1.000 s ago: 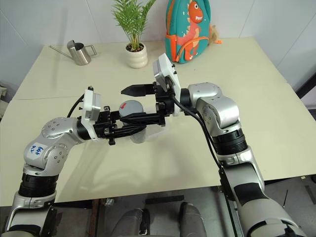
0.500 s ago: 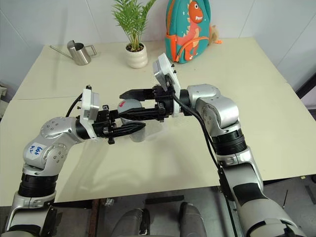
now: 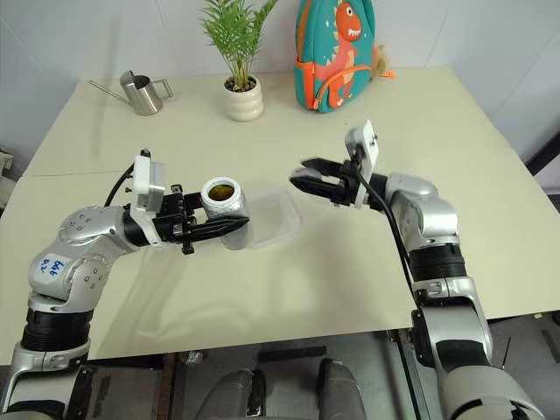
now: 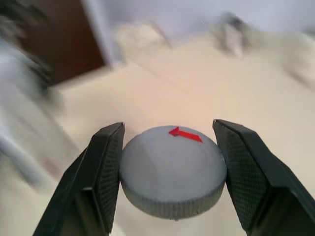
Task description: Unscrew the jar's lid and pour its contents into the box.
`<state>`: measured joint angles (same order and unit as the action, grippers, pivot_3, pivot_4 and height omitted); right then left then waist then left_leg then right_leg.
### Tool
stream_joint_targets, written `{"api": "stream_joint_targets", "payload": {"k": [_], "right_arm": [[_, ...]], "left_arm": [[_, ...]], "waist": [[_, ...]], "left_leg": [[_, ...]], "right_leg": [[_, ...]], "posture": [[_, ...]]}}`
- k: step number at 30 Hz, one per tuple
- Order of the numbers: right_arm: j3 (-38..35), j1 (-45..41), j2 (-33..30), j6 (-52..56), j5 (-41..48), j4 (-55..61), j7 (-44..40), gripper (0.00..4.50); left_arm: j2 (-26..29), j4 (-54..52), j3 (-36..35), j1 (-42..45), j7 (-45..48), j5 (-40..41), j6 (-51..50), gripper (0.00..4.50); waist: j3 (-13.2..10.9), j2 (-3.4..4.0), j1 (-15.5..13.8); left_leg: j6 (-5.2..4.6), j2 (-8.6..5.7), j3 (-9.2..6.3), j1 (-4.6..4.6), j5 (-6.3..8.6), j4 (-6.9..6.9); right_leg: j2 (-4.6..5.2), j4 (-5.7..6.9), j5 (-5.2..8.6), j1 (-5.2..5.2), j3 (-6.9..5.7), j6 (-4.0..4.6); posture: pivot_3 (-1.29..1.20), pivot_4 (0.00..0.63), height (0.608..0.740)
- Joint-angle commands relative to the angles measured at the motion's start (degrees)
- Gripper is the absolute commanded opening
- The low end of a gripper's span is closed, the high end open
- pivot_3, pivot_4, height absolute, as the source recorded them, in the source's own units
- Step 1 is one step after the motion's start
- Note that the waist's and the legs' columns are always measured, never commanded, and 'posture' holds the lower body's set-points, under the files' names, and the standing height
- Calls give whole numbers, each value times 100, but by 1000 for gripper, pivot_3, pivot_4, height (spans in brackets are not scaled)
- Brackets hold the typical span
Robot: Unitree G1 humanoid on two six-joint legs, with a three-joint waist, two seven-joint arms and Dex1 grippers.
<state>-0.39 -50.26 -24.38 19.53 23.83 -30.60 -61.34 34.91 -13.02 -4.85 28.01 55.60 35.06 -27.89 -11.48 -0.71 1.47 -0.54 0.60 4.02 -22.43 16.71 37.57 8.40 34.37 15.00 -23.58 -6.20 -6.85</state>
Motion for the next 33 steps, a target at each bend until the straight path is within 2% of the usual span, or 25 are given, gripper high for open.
{"api": "stream_joint_targets", "payload": {"k": [1, 6, 12, 16, 17, 18, 22, 25, 27, 30, 33], "right_arm": [[-218, 4, 20, -1395, -503, -997, 427, 2538], [-394, 97, 93, -2639, -901, -2113, 1038, 2538], [-362, 295, 2, -3296, -1254, -2684, 1174, 2538], [-572, 362, -94, -3239, -1117, -2645, 1129, 3867], [-626, 377, -125, -3179, -1043, -2478, 1034, 4271], [-696, 385, -154, -3071, -947, -2273, 933, 4482], [-804, 671, -449, -2043, -398, -681, 311, 4482], [-676, 1199, -901, -869, 71, 947, -184, 4482], [-638, 1472, -1136, -313, 273, 1674, -296, 4482], [-535, 1952, -1518, 231, 390, 2749, -405, 4482], [-558, 2167, -1552, 464, 466, 3304, -244, 4482]], "left_arm": [[114, -56, -216, 7, 69, 161, -18, 1963], [166, 59, -271, 68, 83, 163, -27, 1963], [154, 159, -281, 143, 60, 151, -5, 1963], [46, 356, -301, 313, 23, 163, 58, 1963], [41, 421, -289, 360, 33, 142, 69, 1963], [53, 494, -259, 408, 55, 88, 92, 1963], [97, 962, -93, 709, 132, -274, 363, 1963], [116, 1646, 130, 1207, -22, -778, 529, 1963], [85, 2024, 234, 1486, 16, -1019, 780, 1963], [110, 2981, 698, 2149, -46, -1878, 1421, 1963], [61, 3526, 1025, 2505, -57, -2454, 2008, 1963]], "waist": [[0, 0, 29], [0, 0, 21], [0, 0, 16], [0, 1, 4], [0, 0, 0], [0, 0, 2], [-3, 6, 1], [-4, 7, -35], [-3, 6, -85], [-3, 5, -152], [-3, 5, -168]], "left_leg": [[0, 1, 3, 1, 0, 0], [5, 9, 5, 4, -2, 0], [4, 9, 3, 4, -2, 9], [5, 10, -4, 6, -2, 15], [5, 9, -5, 7, -2, 17], [5, 9, -7, 6, -2, 18], [4, 9, -6, 5, -2, 19], [4, 9, -11, 3, -2, 18], [3, 9, -10, 4, 0, 19], [2, 1, -5, 3, 4, 24], [-1, -14, -2, 1, 10, 31]], "right_leg": [[0, 0, 0, -1, 1, 0], [-6, 0, 0, 0, 4, 0], [-6, 3, 0, 5, 7, 0], [-6, 4, 0, 12, 7, 0], [-6, 4, 0, 14, 7, 0], [-6, 4, 0, 15, 7, -1], [-7, 5, -2, 13, 8, -3], [-8, 4, -2, 13, 3, -3], [-9, 3, -2, 14, 3, -3], [-10, 4, -2, 12, 2, -3], [-12, 3, -2, 12, 2, -4]], "posture": [[0, 150, 740], [0, 150, 740], [0, 150, 740], [0, 150, 740], [0, 150, 740], [0, 150, 740], [0, 150, 740], [0, 150, 740], [0, 150, 740], [0, 150, 740], [0, 150, 740]]}}
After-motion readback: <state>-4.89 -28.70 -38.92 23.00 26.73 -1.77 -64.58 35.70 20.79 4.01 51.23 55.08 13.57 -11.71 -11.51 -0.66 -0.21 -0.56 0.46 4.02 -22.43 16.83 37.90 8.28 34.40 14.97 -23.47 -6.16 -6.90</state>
